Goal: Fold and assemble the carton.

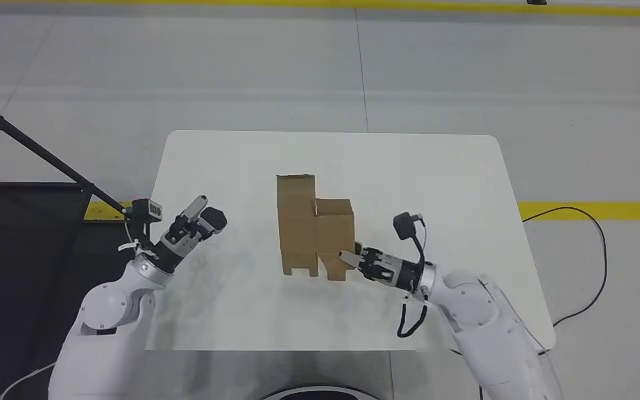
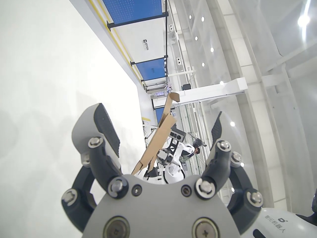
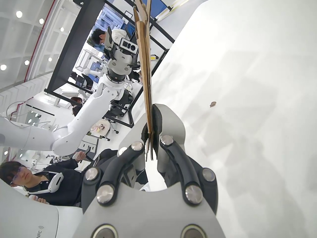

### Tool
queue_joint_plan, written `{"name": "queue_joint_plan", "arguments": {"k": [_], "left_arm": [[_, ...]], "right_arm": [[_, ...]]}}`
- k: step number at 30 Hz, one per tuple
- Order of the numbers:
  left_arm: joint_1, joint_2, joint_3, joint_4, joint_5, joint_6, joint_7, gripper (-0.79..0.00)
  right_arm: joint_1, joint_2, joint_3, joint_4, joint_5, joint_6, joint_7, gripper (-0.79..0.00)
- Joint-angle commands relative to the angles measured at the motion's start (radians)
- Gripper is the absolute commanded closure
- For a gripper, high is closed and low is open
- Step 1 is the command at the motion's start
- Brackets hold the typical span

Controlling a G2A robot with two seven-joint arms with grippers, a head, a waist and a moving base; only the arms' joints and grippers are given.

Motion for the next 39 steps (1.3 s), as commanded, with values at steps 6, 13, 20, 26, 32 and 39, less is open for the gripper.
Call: {"name": "queue_joint_plan", "arguments": {"k": [6,13,20,26,32,39], "left_arm": [[0.000,0.000,0.000,0.000,0.001,0.001,0.002,-0.785],[0.001,-0.001,0.015,-0.014,0.008,-0.007,-0.005,-0.785],[-0.062,0.002,0.051,0.053,-0.065,-0.066,-0.130,-0.785],[-0.118,0.007,0.066,0.142,-0.164,-0.131,-0.282,-0.785],[-0.165,0.009,0.088,0.209,-0.279,-0.161,-0.420,-0.785],[-0.190,0.010,0.103,0.229,-0.394,-0.168,-0.545,-0.785]], "right_arm": [[-0.005,0.003,0.007,-0.007,0.000,0.020,0.010,0.000],[-0.005,0.003,0.007,-0.007,0.000,0.020,0.010,0.000],[-0.036,0.012,0.015,-0.029,-0.008,0.021,0.000,0.000],[-0.061,0.026,0.040,-0.052,0.028,-0.019,0.060,0.000],[-0.057,0.041,0.054,-0.035,0.153,-0.085,0.161,0.000],[-0.027,0.053,0.039,-0.014,0.234,-0.095,0.278,0.000]]}}
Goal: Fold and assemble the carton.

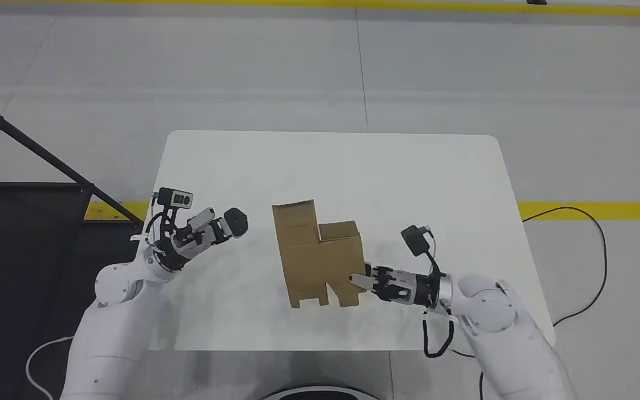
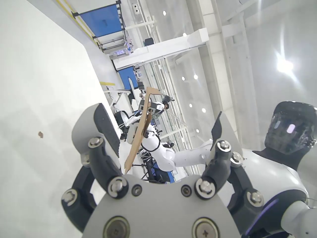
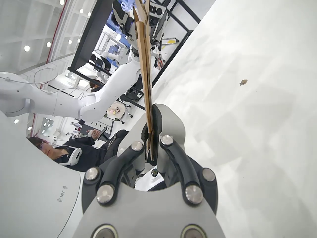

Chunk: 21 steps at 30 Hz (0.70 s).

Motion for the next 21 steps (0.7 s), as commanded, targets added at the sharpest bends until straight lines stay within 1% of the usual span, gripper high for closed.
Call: {"name": "queue_joint_plan", "arguments": {"k": [1,3,13,17,20,21], "left_arm": [[-0.003,0.001,-0.001,0.006,-0.020,0.001,-0.030,-0.785],[-0.003,0.004,-0.007,0.010,-0.027,0.000,-0.043,-0.785],[-0.002,0.005,-0.012,0.012,-0.018,-0.006,-0.037,-0.785],[0.004,0.003,0.011,-0.021,-0.014,0.031,-0.023,-0.785],[-0.004,0.003,0.025,-0.020,-0.040,0.043,-0.049,-0.785],[-0.010,0.003,0.030,-0.015,-0.056,0.043,-0.078,-0.785]], "right_arm": [[0.007,0.003,-0.008,0.000,0.013,0.007,0.031,0.000],[0.014,0.005,-0.020,-0.004,0.029,0.013,0.065,0.000],[0.014,0.005,-0.020,-0.004,0.029,0.013,0.065,0.000],[0.014,0.005,-0.020,-0.004,0.029,0.013,0.065,0.000],[0.004,0.006,-0.022,-0.010,0.019,0.024,0.039,0.000],[-0.002,0.007,-0.020,-0.008,0.019,0.024,0.033,0.000]]}}
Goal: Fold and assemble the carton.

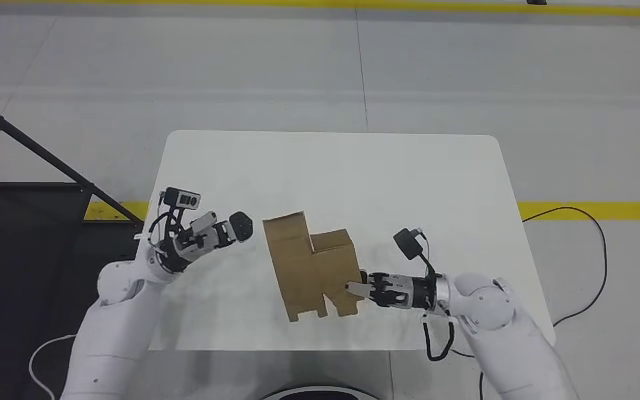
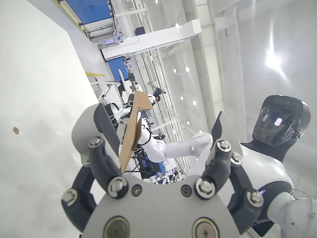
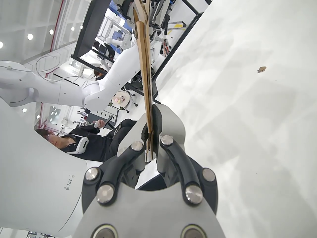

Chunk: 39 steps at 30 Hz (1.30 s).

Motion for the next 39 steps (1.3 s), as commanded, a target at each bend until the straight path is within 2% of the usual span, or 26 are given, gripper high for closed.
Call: {"name": "queue_joint_plan", "arguments": {"k": [1,8,17,22,27,39], "left_arm": [[-0.009,0.000,0.011,0.001,-0.030,0.009,-0.044,-0.785],[-0.010,0.006,0.019,-0.024,-0.006,0.035,-0.070,-0.785],[0.004,0.018,0.058,-0.067,0.140,-0.035,0.000,-0.785],[-0.005,0.025,0.089,-0.072,0.131,-0.067,0.032,-0.785],[0.001,0.039,0.076,-0.070,0.100,-0.073,0.038,-0.785],[0.001,0.039,0.076,-0.070,0.100,-0.073,0.038,-0.785]], "right_arm": [[-0.007,0.003,0.003,0.005,0.005,-0.001,-0.008,0.000],[-0.009,0.012,0.007,0.025,0.062,-0.024,0.014,0.000],[0.003,0.027,-0.031,0.015,0.087,-0.037,0.020,0.000],[0.015,0.035,-0.048,0.023,0.086,-0.040,0.016,0.000],[0.015,0.042,-0.054,0.013,0.090,-0.040,0.017,0.000],[0.015,0.042,-0.054,0.013,0.090,-0.040,0.017,0.000]]}}
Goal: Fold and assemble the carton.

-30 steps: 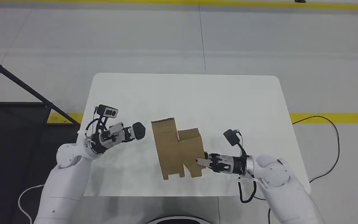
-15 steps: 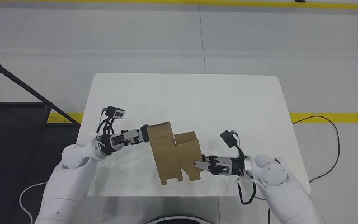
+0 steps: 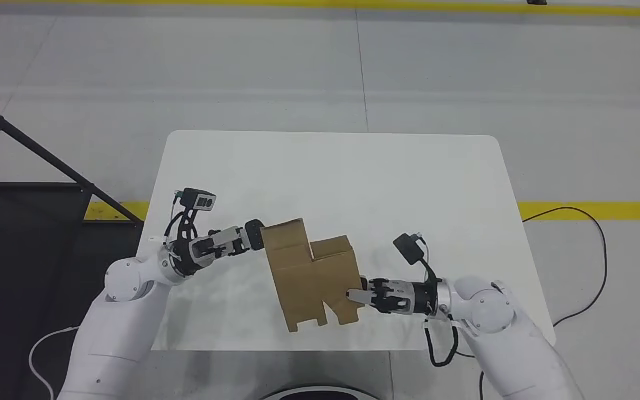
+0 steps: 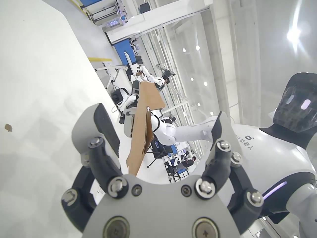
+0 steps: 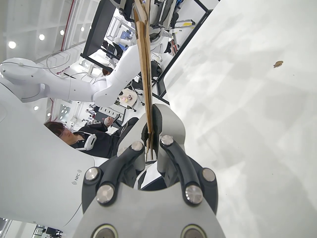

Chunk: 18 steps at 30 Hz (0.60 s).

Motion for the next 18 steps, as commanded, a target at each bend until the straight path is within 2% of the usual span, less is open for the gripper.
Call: {"name": "queue_joint_plan", "arguments": {"k": [1,7,11,18], "left_arm": [[0.000,0.000,0.000,0.000,0.000,0.000,0.000,-0.785],[0.015,0.000,0.009,-0.034,0.028,0.008,0.039,-0.785],[0.016,0.001,0.013,-0.039,0.023,-0.002,0.034,-0.785],[0.001,0.003,0.031,-0.036,0.061,-0.022,0.022,-0.785]], "right_arm": [[0.000,0.000,0.000,0.000,0.000,0.000,0.000,0.000],[-0.001,0.000,0.000,-0.001,-0.001,0.004,-0.006,0.000],[-0.011,0.002,0.000,-0.024,-0.061,0.040,-0.051,0.000],[-0.022,0.007,0.000,-0.033,-0.073,0.041,-0.073,0.000]]}}
